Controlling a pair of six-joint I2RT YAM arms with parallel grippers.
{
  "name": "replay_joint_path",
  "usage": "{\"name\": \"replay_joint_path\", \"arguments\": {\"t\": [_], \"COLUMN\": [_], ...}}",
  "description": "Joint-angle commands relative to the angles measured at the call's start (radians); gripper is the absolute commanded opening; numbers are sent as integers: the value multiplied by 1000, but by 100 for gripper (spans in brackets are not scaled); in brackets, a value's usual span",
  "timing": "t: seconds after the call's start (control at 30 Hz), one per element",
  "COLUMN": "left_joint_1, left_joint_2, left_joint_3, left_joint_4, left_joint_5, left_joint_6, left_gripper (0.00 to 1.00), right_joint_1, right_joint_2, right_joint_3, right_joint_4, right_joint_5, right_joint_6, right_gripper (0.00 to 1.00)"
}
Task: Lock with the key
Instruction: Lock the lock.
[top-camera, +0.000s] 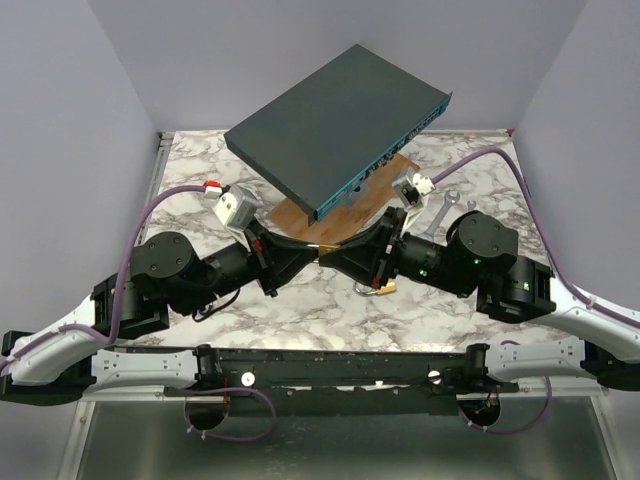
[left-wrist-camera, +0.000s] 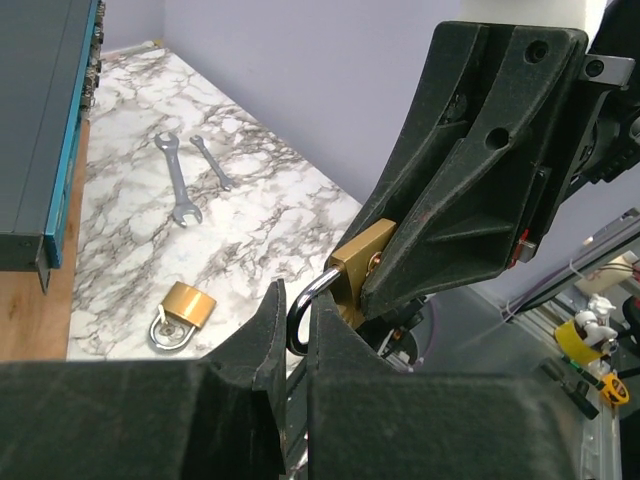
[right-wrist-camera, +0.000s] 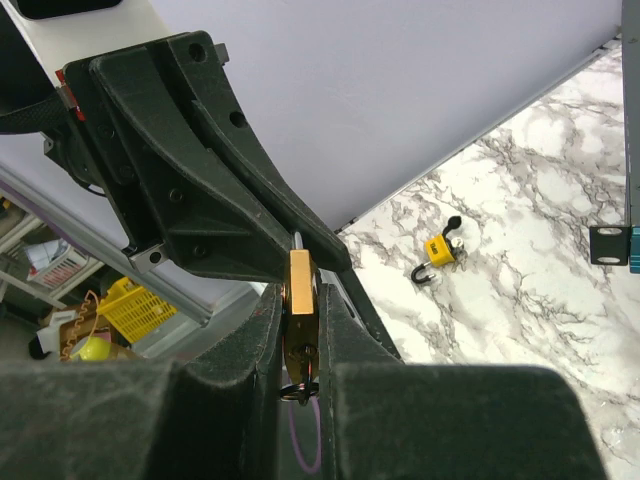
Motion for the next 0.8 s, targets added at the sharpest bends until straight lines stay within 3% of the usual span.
{"name": "replay_joint_path", "arguments": {"t": [0.0,0.53,0.77], "left_joint_1": [-72,-95,-95], "left_joint_2": [195,257,190], "left_joint_3": [-65,14,40], "left_joint_4": [96,-4,-54], "left_joint_5": [397,498,385], "left_joint_6": [-34,13,25], "left_gripper": [0,0,0], "right_joint_1": [14,13,14], "right_joint_2": [215,316,220], "right_joint_3": [-54,25,32], "right_joint_4": [111,10,-14], "right_joint_5": [30,29,92], "right_joint_6": [37,8,-13], "right_gripper": [1,1,1]}}
